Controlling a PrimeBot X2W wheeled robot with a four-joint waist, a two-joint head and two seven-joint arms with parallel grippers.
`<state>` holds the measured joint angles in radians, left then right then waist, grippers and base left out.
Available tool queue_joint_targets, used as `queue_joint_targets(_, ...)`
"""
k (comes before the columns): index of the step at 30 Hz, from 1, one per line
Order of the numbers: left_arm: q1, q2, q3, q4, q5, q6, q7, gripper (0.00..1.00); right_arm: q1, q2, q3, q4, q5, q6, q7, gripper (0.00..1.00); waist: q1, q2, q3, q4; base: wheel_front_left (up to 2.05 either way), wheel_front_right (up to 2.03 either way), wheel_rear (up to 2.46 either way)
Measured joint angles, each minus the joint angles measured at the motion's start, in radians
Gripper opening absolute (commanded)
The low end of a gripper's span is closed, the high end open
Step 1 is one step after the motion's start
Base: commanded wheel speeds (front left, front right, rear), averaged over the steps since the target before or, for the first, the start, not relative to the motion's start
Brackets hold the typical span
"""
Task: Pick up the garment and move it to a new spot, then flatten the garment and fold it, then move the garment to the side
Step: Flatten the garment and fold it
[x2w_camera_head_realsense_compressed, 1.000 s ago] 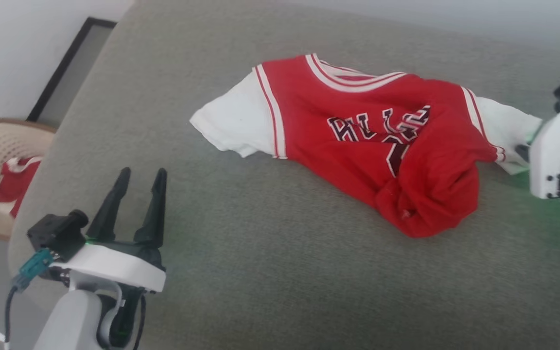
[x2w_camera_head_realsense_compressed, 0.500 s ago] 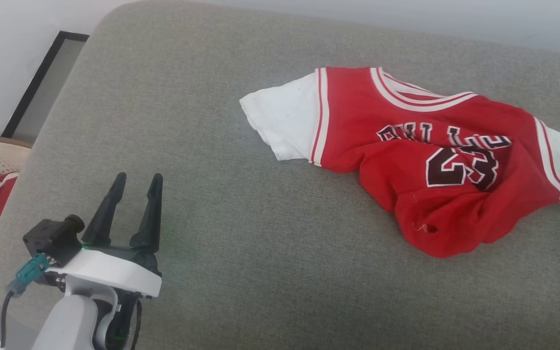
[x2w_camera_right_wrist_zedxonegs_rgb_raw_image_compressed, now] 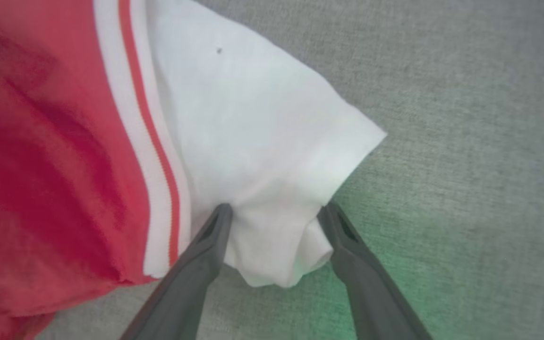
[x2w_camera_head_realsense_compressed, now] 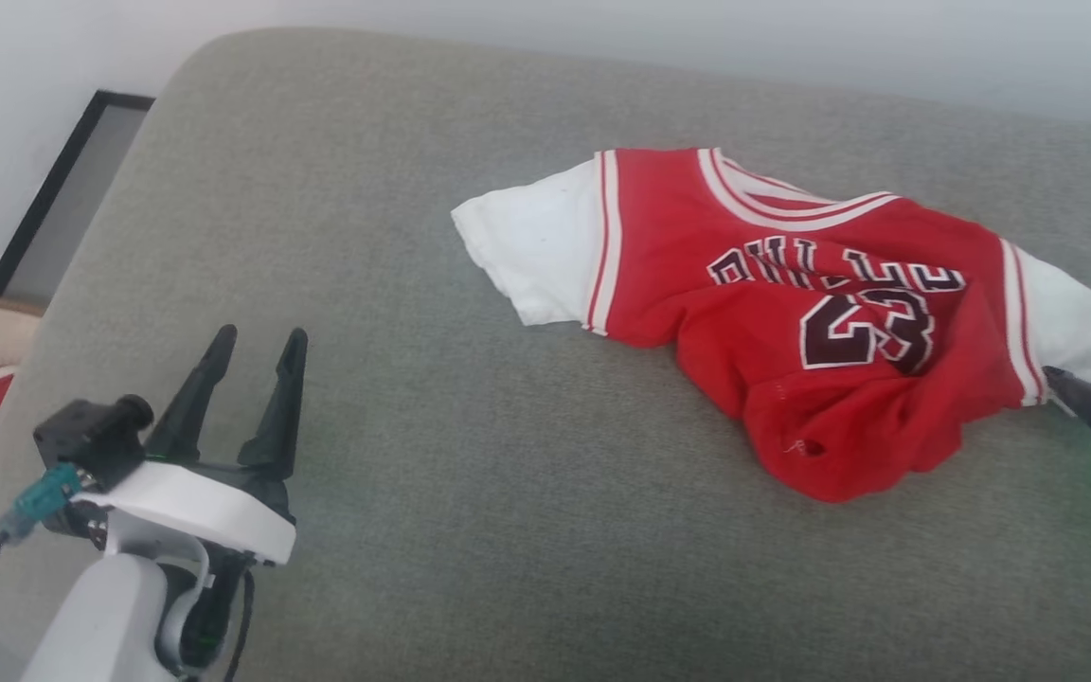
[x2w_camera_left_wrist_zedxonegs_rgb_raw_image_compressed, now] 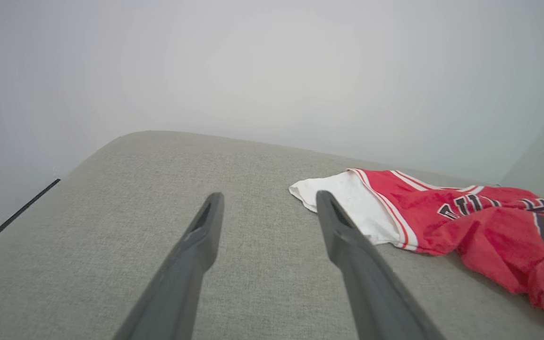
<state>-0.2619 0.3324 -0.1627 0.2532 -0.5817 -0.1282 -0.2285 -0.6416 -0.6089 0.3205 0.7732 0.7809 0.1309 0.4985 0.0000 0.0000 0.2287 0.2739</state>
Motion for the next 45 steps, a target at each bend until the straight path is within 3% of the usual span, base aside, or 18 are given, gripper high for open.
queue_joint_targets(12,-0.022,0.077,0.009,-0.062,-0.053,0.013,0.180,1.00,0.076,0.023,-0.052,-0.168,-0.019,0.000,-0.248,1.00,0.0000,0.0000,-0.065,-0.111,0.00,0.00,0.00)
queue_joint_targets(20,-0.110,0.139,0.015,-0.035,-0.101,0.020,0.336,1.00,0.186,0.103,-0.179,-0.344,-0.162,0.000,-0.514,1.00,0.0000,0.0000,-0.093,-0.212,0.00,0.00,0.00)
queue_joint_targets(24,-0.175,0.165,0.016,0.019,-0.113,0.025,0.402,1.00,0.238,0.176,-0.263,-0.432,-0.259,0.000,-0.589,1.00,0.0000,0.0000,-0.089,-0.263,0.00,0.00,0.00)
queue_joint_targets(32,-0.340,0.203,-0.004,0.186,-0.115,0.053,0.557,1.00,0.285,0.304,-0.374,-0.632,-0.400,0.000,-0.621,1.00,0.0000,0.0000,-0.022,-0.333,0.00,0.00,0.00)
queue_joint_targets(38,-0.470,0.207,-0.033,0.330,-0.109,0.091,0.676,1.00,0.290,0.347,-0.386,-0.720,-0.429,0.000,-0.602,1.00,0.0000,0.0000,0.051,-0.369,0.00,0.00,0.00)
queue_joint_targets(45,-0.575,0.190,-0.085,0.466,-0.083,0.122,0.775,1.00,0.277,0.356,-0.376,-0.740,-0.433,0.000,-0.580,1.00,0.0000,0.0000,0.132,-0.397,0.00,0.00,0.00)
